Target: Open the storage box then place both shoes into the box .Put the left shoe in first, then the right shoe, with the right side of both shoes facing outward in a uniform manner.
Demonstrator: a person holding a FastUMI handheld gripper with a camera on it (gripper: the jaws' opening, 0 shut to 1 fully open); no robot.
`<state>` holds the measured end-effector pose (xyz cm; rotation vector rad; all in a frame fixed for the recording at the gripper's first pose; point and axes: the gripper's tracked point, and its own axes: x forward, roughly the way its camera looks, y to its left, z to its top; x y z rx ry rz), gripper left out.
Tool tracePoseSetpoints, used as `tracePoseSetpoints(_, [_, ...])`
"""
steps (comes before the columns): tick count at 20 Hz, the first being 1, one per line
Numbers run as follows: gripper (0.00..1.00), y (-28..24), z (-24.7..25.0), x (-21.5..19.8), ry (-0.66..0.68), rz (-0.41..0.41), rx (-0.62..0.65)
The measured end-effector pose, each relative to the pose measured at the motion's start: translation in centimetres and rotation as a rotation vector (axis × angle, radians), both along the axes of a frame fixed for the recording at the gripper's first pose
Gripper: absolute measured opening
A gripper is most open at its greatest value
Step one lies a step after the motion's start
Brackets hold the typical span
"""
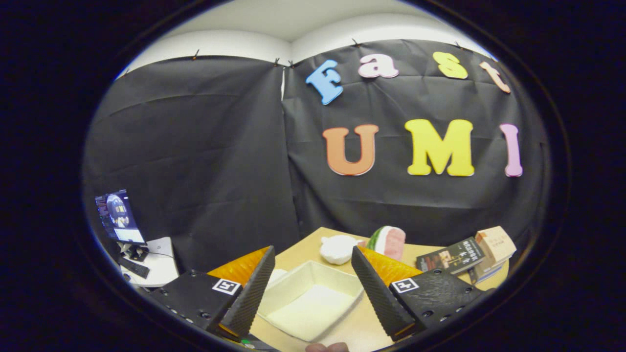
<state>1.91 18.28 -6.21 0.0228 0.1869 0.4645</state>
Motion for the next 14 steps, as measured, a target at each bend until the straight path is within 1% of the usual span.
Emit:
tracePoseSetpoints(4, [0.96,-11.9,-2.3,-0.3,-0.003,-0.136,-0.028])
tracePoseSetpoints(7, [0.96,-19.7,-5.8,-1.8,0.060,-0.241,-0.011])
tracePoseSetpoints(9, [0.96,-24.2,-9.3,-2.6,0.121,-0.306,-0.010])
tracePoseSetpoints(11, [0.96,-27.1,-13.2,-3.1,0.198,-0.352,-0.007])
tracePoseSetpoints(14, [0.96,-28.7,-19.1,-3.1,0.318,-0.380,-0.007])
